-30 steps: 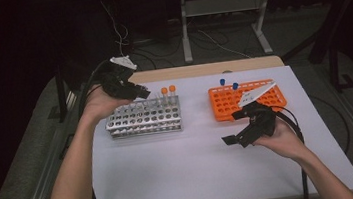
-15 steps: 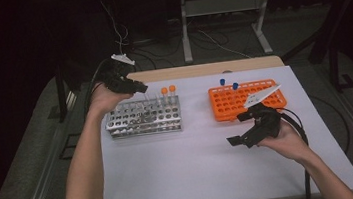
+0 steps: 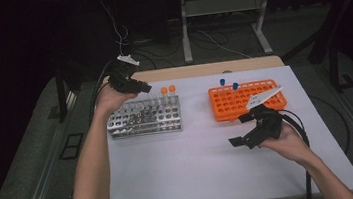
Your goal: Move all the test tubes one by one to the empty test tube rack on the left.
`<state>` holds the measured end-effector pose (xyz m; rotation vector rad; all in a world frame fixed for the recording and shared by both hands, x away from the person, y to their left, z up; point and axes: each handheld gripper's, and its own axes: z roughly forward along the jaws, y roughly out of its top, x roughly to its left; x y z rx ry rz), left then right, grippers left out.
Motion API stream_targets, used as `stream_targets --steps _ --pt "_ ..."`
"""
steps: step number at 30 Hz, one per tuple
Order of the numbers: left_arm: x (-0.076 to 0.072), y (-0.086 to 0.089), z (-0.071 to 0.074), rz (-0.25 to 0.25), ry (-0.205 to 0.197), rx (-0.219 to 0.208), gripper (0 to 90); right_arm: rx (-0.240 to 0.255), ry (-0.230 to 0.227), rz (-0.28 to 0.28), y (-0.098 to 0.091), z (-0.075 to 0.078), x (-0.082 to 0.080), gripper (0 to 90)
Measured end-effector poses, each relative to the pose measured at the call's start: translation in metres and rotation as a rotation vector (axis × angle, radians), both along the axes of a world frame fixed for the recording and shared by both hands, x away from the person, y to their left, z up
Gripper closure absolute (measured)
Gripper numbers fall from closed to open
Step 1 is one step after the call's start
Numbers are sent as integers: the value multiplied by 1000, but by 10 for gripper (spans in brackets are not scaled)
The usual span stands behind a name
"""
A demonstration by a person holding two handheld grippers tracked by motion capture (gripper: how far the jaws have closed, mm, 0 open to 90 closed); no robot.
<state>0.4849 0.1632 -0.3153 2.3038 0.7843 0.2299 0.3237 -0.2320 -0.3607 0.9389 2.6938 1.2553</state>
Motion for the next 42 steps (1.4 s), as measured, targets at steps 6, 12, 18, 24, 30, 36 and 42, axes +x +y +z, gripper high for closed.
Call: stream_targets --steps 6,12,18,24,30,36,42 --pt "1 -3 -9 -11 16 15 745 3 4 -1 0 -1 0 2" --pt "3 -2 -16 -11 34 13 744 7 4 0 0 -2 0 2" --pt "4 -5 -20 -19 38 7 739 11 3 0 0 -4 1 2" --pt "3 -4 -23 -18 62 -5 691 15 4 -15 -2 -5 4 2" --pt "-1 -2 -21 -7 84 -39 608 18 6 -25 -5 -5 6 2" --pt "-13 1 -10 22 69 -64 476 18 7 -43 -9 -5 9 2" --pt "-28 6 1 43 59 -88 351 9 6 -64 -14 -1 16 2"
